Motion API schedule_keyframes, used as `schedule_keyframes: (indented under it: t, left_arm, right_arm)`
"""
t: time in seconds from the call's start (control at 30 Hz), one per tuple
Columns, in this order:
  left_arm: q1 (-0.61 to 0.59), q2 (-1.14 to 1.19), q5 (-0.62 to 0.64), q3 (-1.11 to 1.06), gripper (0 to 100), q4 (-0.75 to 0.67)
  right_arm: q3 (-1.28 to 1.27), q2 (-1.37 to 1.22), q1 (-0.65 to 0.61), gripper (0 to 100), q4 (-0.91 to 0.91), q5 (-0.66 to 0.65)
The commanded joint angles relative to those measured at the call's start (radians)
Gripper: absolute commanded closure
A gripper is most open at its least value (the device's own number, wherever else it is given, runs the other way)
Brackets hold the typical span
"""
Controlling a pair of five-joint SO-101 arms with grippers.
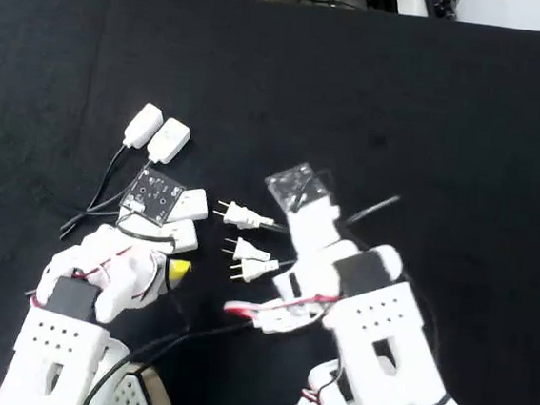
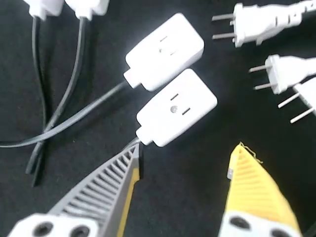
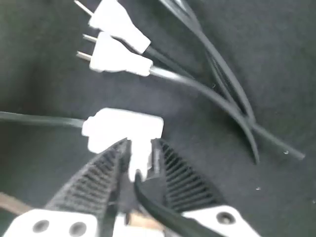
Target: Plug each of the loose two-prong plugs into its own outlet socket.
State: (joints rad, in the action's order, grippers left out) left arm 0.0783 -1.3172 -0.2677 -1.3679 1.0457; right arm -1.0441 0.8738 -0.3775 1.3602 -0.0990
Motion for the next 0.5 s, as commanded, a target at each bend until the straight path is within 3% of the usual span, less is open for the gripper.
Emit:
schedule_keyframes:
  t: [0.0,0.17,0.47]
  left_arm:
    - [-0.007,-0.055,-0.012,-0.007,71,0.023]
    - [-0.007,-0.054,-0.012,-0.007,71,0.018]
    - [-0.007,-0.052,-0.012,-0.012,71,0.005]
  right_arm:
    - [-0.045,0.03,0.037,98.7,-0.071,0.02]
    - [-0.051,0.031,0.124,98.7,-0.069,0.015]
    - [-0.002,0.036,0.055,98.7,-0.014,0.058]
